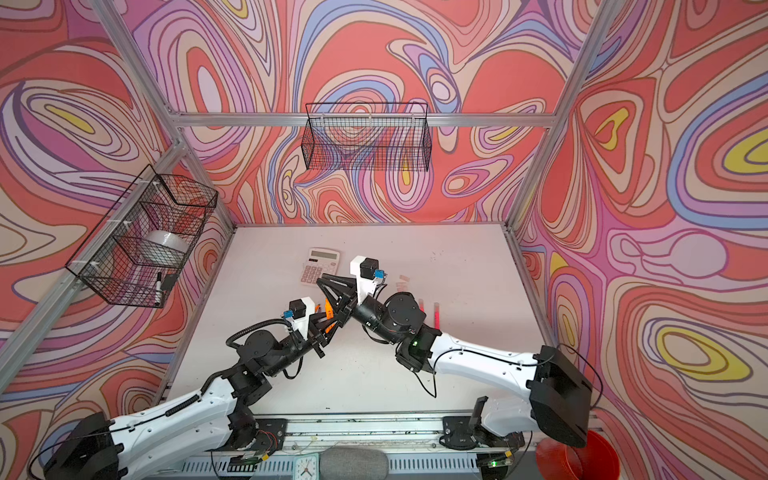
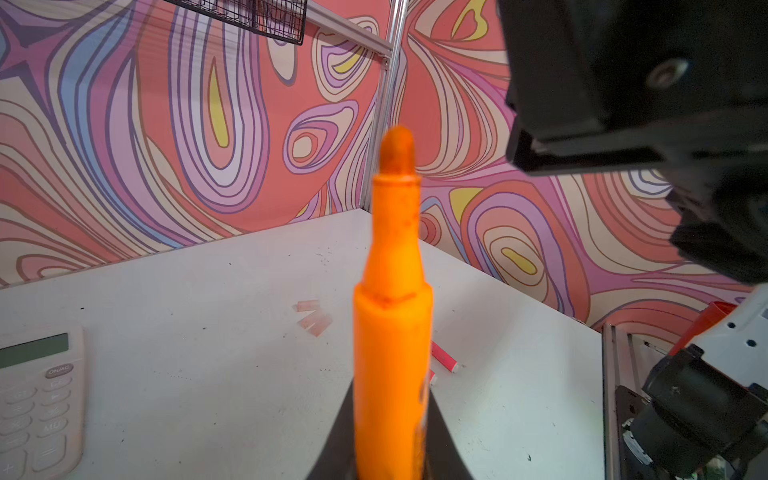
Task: Insert the pens into the pen caps
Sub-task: 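Lift the cap with the right gripper and bring it over the marker tip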
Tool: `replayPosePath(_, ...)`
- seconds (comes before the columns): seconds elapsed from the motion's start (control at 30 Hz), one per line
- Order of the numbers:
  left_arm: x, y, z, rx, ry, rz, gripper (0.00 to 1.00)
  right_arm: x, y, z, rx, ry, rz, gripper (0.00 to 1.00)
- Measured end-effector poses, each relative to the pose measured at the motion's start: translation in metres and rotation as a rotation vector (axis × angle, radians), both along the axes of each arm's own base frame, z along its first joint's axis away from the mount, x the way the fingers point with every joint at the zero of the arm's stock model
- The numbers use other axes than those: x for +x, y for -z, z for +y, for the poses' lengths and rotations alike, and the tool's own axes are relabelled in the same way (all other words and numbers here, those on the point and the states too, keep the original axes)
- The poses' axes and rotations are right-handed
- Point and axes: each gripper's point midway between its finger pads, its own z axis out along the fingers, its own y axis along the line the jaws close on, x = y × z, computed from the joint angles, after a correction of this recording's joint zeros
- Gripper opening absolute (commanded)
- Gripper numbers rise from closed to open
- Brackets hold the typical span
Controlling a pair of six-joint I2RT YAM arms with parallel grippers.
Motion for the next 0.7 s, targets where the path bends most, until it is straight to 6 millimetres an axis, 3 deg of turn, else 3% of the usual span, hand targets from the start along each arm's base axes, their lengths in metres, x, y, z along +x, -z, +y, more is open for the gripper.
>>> replayPosePath(0.13,-0.001,0.0,-0.001,-0.001,0.007,-0.001,0.0,0.002,0.012,0.003,-0.001,-0.005,0.021,0.0)
replayPosePath(0.47,-0.002,-0.004,0.0,-0.014,0.01,-0.003,0.0,0.003,0.013,0.0,0.029,0.005,0.021,0.0)
replayPosePath(0.7,-0.003,-0.004,0.0,-0.014,0.01,-0.004,0.0,0.002,0.025,-0.002,0.014,0.009,0.035,0.0)
